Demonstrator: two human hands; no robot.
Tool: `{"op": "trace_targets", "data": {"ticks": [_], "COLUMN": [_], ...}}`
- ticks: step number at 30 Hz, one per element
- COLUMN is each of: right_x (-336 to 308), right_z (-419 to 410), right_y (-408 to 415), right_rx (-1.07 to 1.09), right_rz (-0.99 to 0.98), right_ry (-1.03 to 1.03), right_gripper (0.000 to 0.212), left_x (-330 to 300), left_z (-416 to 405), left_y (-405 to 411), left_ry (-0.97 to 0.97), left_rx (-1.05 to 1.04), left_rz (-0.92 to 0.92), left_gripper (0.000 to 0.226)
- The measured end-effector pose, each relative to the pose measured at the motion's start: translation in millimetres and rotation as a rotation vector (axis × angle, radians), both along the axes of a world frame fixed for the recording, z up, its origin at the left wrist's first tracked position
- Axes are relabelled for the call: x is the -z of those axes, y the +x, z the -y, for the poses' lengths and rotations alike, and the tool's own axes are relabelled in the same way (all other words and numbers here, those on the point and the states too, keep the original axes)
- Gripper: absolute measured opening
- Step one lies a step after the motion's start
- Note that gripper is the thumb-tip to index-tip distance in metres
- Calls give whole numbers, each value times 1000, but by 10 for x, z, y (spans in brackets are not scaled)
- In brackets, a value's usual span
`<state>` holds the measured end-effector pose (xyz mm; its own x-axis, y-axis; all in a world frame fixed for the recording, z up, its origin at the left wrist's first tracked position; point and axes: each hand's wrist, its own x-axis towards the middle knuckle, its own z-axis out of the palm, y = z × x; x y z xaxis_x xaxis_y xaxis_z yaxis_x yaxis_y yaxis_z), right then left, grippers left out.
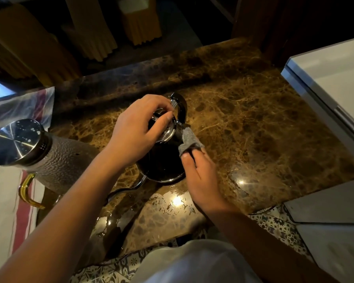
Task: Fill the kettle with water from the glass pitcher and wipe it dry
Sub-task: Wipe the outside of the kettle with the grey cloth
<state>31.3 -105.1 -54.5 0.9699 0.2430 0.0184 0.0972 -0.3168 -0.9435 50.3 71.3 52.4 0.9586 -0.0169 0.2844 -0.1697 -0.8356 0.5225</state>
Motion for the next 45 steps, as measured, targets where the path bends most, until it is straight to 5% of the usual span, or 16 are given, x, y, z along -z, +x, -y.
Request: {"op": "trace_targets", "data": {"ticks": [5, 12, 16, 22, 26, 28, 35, 38, 45], "right_x": [99, -312, -232, 59, -261, -421, -111, 13, -302], "right_z": [38, -83, -102, 91, 63, -22, -7, 22, -48], "right_y": [169, 213, 467, 639, 454, 376, 557, 646, 693], "right_rx": [61, -54, -6, -5, -52, -94, 37, 58, -15], "right_rz": [-227, -102, -17, -143, -181, -110, -28, -16, -82], "right_ry": [80, 335, 235, 51, 364, 445, 145, -22, 183], "right_gripper": [44, 42, 37, 49, 20, 29, 23, 39, 14], "left_x": [-6, -20, 11, 11, 2, -2, -7, 1, 7], "left_z": [-1, -108, -76, -58, -57, -55, -51, -52, -49], "left_y": [-2, -20, -13, -27, -25, -21, -32, -29, -21], "left_ry": [-32, -124, -84, -97, -107, -108, -133, -146, -157], "left_rx": [-6, 30, 11, 4, 15, 15, 9, 6, 12], "left_rz": [-3, -42, -36, -49, -46, -40, -43, -38, -43], "left_gripper": [27, 30, 25, 28, 26, 26, 28, 28, 25]}}
